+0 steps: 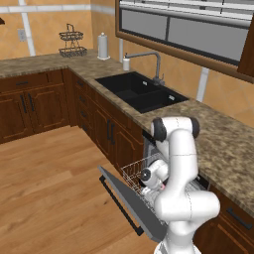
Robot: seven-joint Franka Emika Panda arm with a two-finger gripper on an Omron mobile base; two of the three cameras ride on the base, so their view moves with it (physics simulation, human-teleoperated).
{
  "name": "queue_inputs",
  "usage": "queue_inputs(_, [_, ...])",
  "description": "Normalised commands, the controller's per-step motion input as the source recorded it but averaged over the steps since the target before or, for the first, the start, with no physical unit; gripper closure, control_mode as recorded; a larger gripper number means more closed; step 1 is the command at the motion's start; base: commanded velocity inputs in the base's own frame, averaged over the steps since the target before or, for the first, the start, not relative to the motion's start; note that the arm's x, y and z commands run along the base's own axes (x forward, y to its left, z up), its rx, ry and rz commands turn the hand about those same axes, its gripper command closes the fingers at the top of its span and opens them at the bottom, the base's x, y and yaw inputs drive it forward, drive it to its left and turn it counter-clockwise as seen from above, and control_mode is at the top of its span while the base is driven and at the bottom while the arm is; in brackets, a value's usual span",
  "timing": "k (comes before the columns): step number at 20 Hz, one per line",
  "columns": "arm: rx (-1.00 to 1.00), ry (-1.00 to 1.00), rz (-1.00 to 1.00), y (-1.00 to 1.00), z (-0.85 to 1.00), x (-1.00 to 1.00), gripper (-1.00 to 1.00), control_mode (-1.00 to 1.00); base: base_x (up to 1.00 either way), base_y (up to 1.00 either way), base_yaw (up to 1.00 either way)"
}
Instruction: Pick up the cup and bowl from the counter, place them in the dishwasher, and close the dishwasher door.
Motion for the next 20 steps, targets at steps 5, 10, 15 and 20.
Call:
queue_inputs(5, [0.0,0.04,-0.04,-0.02,-0.34,0.78,1.0,-1.0,0.0,0.0,0.0])
queue_inputs(10, [0.0,0.15,-0.05,-0.03,-0.51,0.5,1.0,-1.0,0.0,0.0,0.0])
queue_inputs(15, [0.0,0.07,-0.02,0.0,-0.23,-0.04,-1.0,-1.0,0.0,0.0,0.0])
queue_inputs(20, [0.0,-0.11,0.0,0.27,0.43,-0.86,-1.0,-1.0,0.0,0.0,0.0])
